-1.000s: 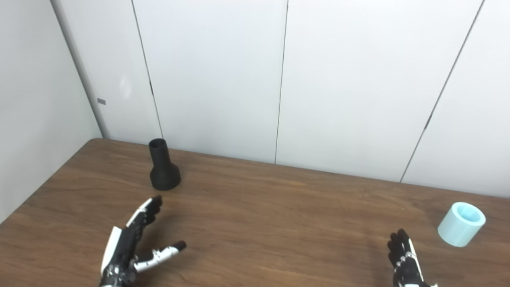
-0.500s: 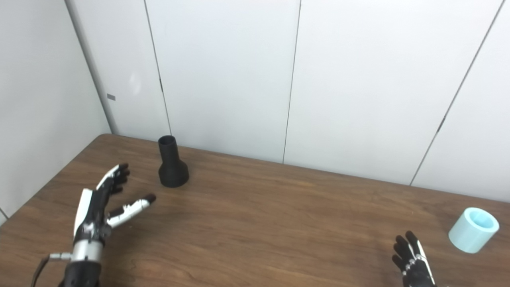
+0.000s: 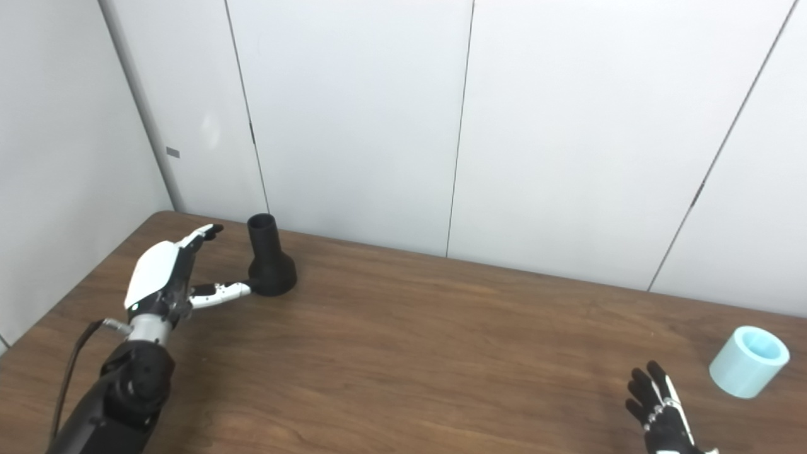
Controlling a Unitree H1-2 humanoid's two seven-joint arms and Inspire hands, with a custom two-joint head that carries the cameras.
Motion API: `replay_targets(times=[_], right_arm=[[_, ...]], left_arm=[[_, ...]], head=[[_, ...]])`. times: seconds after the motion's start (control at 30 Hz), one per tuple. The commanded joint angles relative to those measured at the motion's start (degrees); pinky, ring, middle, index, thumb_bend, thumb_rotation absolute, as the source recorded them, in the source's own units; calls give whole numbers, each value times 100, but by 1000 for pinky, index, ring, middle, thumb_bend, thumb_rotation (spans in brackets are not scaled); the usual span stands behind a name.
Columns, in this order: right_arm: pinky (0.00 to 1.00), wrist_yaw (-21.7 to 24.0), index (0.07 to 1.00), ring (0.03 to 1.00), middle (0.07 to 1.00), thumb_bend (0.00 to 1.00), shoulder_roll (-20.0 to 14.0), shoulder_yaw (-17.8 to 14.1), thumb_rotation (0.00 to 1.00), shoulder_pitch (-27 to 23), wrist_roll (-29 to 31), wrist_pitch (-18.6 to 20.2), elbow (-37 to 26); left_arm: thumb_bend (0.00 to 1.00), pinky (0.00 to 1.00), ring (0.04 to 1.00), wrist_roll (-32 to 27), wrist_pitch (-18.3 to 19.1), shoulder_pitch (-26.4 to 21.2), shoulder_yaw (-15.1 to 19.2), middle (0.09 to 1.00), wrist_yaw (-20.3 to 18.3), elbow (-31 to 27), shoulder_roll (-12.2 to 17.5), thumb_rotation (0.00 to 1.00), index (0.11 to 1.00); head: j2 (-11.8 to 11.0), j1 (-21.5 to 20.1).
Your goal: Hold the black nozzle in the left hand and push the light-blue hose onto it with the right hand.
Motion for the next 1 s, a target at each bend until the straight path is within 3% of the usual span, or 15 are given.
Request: replay_targets(times=[0.0, 0.13, 0.37, 0.57, 0.97], right_arm=[[901, -60, 958, 915, 924, 670, 2, 47, 1000, 345, -165, -208, 826], [871, -144, 954, 902, 914, 647, 48, 68, 1000, 338, -334, -221, 817], [861, -271, 950, 897, 900, 620, 71, 100, 1000, 336, -590, -288, 809], [840, -321, 941, 889, 887, 655, 104, 102, 1000, 327, -607, -236, 803], [836, -410, 938, 885, 880, 624, 86, 118, 1000, 320, -786, -336, 859]], left_arm=[[948, 983, 915, 572, 151, -428, -242, 872, -34, -26, 332, 554, 881], [974, 1000, 974, 865, 422, -689, -577, 896, -303, 221, 452, 623, 882], [999, 1000, 1000, 726, 787, -964, -737, 954, -875, 471, 447, 675, 925], [992, 1000, 1000, 734, 883, -1155, -894, 947, -1009, 784, 382, 677, 925], [956, 1000, 1000, 893, 1286, -1636, -1484, 935, -1253, 1381, 278, 693, 932]], head=[[-6, -17], [-1, -47], [25, -94], [54, -143], [75, -180]])
